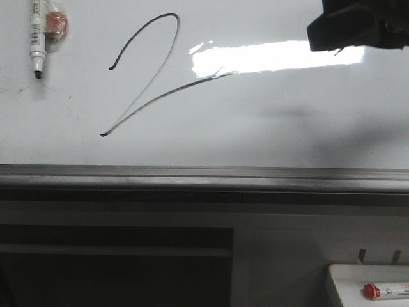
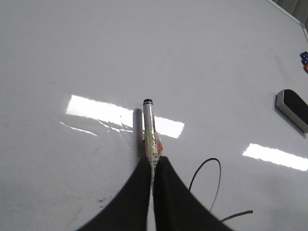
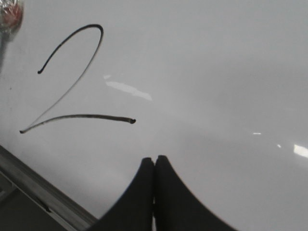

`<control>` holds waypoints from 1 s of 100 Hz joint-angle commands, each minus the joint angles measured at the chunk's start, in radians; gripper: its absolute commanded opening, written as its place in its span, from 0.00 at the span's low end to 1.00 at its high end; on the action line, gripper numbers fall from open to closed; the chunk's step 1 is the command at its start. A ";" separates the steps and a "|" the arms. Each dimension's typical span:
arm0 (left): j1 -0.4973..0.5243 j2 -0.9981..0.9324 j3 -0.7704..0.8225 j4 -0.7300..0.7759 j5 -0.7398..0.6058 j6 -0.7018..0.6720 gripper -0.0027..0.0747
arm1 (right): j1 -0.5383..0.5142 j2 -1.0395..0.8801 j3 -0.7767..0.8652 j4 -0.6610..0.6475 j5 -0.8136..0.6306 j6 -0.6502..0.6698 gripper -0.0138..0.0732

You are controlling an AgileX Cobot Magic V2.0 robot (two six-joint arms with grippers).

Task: Write number 2 on whiteboard

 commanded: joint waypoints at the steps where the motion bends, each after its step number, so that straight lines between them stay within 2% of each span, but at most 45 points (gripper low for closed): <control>1: 0.018 -0.023 -0.016 0.015 -0.077 -0.020 0.01 | -0.004 0.001 -0.007 -0.009 -0.008 -0.018 0.08; 19: 0.075 -0.023 0.047 0.017 -0.078 -0.020 0.01 | -0.004 0.025 0.005 -0.007 0.041 -0.018 0.08; 24: 0.093 -0.023 0.045 0.017 -0.016 -0.020 0.01 | -0.004 0.022 0.020 -0.006 0.044 -0.018 0.08; 38: 0.140 -0.023 0.045 0.021 0.046 -0.020 0.01 | -0.004 -0.021 0.049 -0.006 0.014 -0.018 0.08; 57: 0.174 -0.023 0.045 0.059 0.061 -0.020 0.01 | -0.004 -0.139 0.129 -0.006 -0.098 -0.018 0.08; 67: 0.182 -0.023 0.045 0.099 0.081 -0.020 0.01 | -0.004 -0.217 0.202 -0.043 -0.123 -0.018 0.08; 85: 0.182 -0.023 0.045 0.171 0.181 -0.020 0.01 | -0.004 -0.358 0.347 -0.194 -0.181 -0.018 0.08; 100: 0.182 -0.023 0.045 0.171 0.206 -0.020 0.01 | -0.004 -0.454 0.390 -0.207 -0.186 -0.018 0.08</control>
